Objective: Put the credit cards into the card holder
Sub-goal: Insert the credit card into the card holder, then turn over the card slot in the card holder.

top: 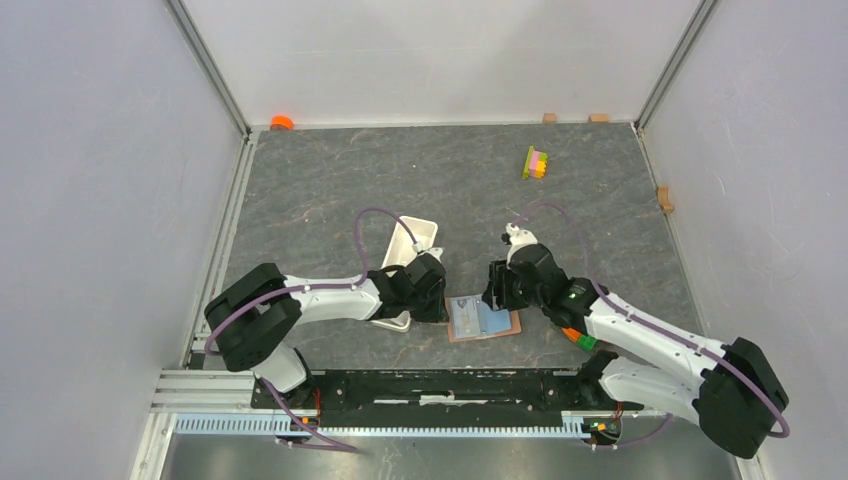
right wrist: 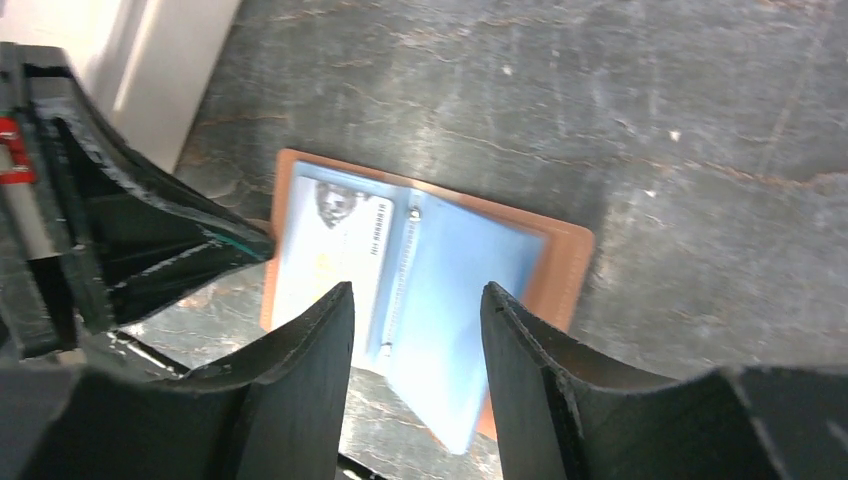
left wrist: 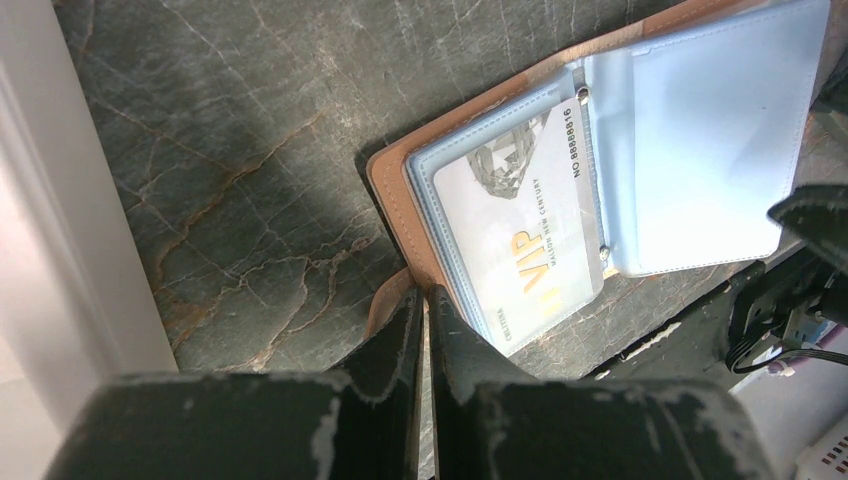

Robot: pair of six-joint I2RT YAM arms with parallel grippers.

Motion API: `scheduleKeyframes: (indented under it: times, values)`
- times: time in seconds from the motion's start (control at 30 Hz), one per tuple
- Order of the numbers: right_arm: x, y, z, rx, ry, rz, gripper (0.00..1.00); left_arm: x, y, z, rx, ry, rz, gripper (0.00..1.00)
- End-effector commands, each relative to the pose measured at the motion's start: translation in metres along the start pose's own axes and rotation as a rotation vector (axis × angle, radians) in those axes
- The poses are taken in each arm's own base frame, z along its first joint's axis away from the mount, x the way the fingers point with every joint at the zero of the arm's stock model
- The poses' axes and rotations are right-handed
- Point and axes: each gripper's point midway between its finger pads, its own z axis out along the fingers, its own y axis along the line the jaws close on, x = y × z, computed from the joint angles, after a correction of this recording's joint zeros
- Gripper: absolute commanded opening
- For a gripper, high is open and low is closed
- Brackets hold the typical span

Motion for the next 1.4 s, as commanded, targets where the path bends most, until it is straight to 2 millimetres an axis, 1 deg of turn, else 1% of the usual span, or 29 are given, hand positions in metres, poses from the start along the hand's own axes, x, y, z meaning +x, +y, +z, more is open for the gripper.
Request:
scheduleKeyframes:
  times: [0.0, 0.17, 0.3, 0.33, 0.47, 0.63, 0.8, 1.0, 1.2, 1.37]
  values:
    - [0.012, -0.017, -0.007, 0.020, 0.034, -0.003, 0.54, 0.010, 0.005, 0.001, -0.012, 0.024, -0.034, 0.10]
    - [0.012, -0.019, -0.010, 0.018, 0.032, 0.007, 0.52, 0.011, 0.005, 0.001, -0.012, 0.026, -0.035, 0.10]
    - [0.015, -0.019, -0.008, 0.009, 0.036, 0.016, 0.49, 0.010, 0.005, 0.001, -0.011, 0.024, -0.035, 0.10]
    - [0.018, -0.013, -0.008, -0.020, 0.046, 0.019, 0.48, 0.010, 0.005, 0.001, -0.011, 0.024, -0.035, 0.10]
    - [0.022, -0.011, -0.006, -0.041, 0.056, 0.030, 0.44, 0.011, 0.005, 0.000, -0.013, 0.024, -0.035, 0.10]
    - [0.017, -0.001, -0.007, -0.091, 0.041, 0.030, 0.38, 0.010, 0.005, 0.000, -0.013, 0.024, -0.035, 0.10]
    - [0.013, 0.015, -0.006, -0.182, 0.021, 0.037, 0.36, 0.009, 0.003, 0.000, -0.007, 0.023, -0.032, 0.10]
    - [0.024, 0.015, 0.002, -0.198, 0.044, 0.044, 0.31, 0.009, 0.002, 0.000, -0.004, 0.022, -0.033, 0.10]
    - [0.027, 0.033, 0.006, -0.311, 0.033, 0.066, 0.30, 0.005, -0.001, -0.002, 0.005, 0.014, -0.022, 0.10]
    - [0.028, 0.048, 0.004, -0.399, 0.031, 0.075, 0.30, 0.005, -0.002, -0.002, 0.010, 0.014, -0.018, 0.10]
